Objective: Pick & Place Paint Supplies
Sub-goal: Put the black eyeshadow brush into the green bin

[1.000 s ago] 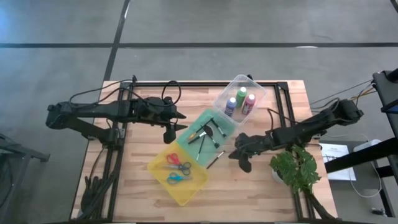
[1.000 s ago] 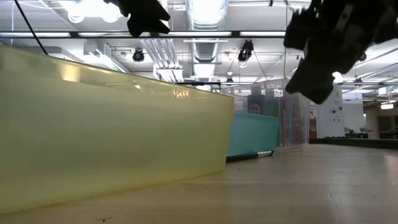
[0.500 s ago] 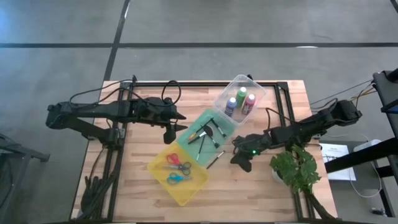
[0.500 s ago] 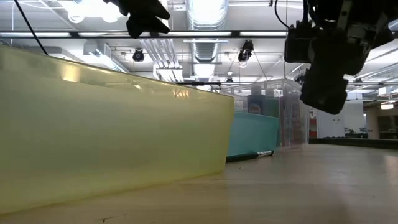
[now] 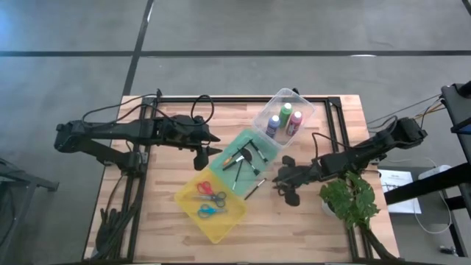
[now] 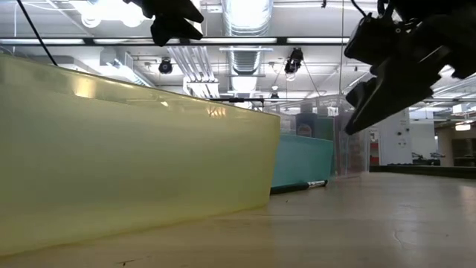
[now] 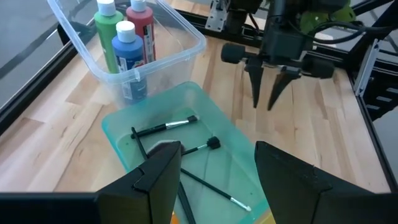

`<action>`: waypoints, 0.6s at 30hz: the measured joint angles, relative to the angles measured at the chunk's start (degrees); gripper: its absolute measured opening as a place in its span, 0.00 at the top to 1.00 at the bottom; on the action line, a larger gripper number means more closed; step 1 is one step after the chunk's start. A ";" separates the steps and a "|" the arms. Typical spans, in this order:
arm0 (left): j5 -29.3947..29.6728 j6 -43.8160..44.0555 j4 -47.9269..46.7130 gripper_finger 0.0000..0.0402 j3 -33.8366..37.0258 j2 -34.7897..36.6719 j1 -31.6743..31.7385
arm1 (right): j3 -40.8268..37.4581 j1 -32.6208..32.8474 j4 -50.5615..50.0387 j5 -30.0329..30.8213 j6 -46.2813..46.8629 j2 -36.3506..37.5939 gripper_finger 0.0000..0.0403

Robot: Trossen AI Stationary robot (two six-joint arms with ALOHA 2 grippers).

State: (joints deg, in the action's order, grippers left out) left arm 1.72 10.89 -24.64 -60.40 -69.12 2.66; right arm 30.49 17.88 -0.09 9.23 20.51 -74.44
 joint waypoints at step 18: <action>0.22 1.36 0.00 0.47 0.00 0.02 0.02 | -0.86 0.16 4.61 -0.26 5.83 -6.82 0.63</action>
State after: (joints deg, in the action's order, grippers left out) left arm 1.93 12.25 -24.64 -60.40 -69.10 2.68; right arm 29.63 18.04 4.51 8.97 26.34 -81.27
